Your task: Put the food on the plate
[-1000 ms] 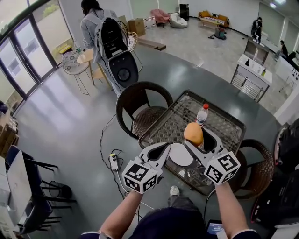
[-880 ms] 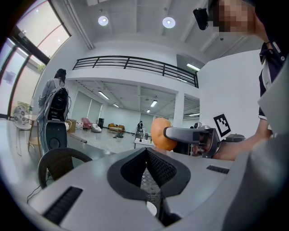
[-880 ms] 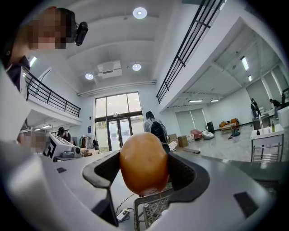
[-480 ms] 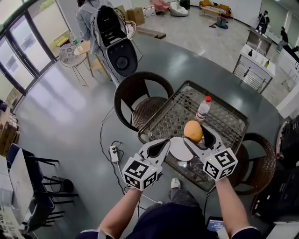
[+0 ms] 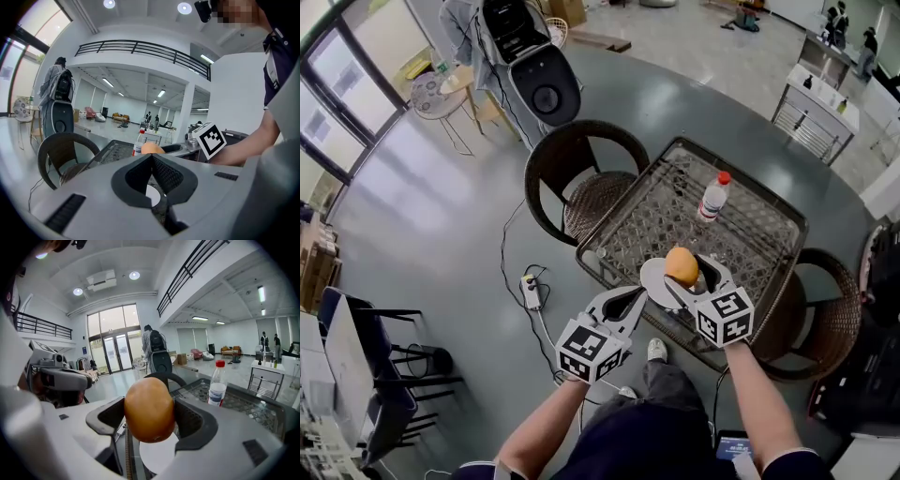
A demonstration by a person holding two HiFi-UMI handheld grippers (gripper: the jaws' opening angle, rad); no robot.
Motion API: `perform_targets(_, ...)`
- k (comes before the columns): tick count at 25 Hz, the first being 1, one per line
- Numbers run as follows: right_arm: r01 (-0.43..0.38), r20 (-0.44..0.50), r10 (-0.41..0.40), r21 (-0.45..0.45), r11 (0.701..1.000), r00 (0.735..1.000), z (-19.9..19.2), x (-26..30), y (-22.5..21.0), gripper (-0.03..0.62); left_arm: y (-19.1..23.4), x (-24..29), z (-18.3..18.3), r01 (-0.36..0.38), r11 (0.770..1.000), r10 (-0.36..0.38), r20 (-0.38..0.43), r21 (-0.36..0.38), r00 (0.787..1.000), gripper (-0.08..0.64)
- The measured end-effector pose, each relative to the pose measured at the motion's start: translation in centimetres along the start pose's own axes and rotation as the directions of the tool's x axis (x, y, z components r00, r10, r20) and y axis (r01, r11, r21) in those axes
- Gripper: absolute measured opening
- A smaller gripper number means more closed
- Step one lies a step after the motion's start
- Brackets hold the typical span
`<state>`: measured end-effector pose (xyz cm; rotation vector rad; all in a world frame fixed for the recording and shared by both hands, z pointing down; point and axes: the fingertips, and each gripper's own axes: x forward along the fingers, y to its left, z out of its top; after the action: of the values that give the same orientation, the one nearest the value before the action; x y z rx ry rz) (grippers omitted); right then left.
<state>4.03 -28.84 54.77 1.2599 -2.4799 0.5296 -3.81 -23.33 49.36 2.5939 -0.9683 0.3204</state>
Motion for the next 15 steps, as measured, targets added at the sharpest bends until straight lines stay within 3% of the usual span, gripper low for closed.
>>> perform_targets(6, 0.033, -0.132, -0.033, -0.001, 0.999, 0.991, -5.0, 2.9, -1.1, 0.341, 0.6, 1.2, -3.1, 0.003, 1.0, -0.004, -0.069, -0.011, 0.998, 0.009)
perform_targets(15, 0.05, -0.322, -0.068, -0.062, 0.997, 0.944, -11.5, 6.0, -2.2, 0.341, 1.1, 2.3, -5.5, -0.002, 0.999, -0.003, -0.132, -0.037, 0.991, 0.009)
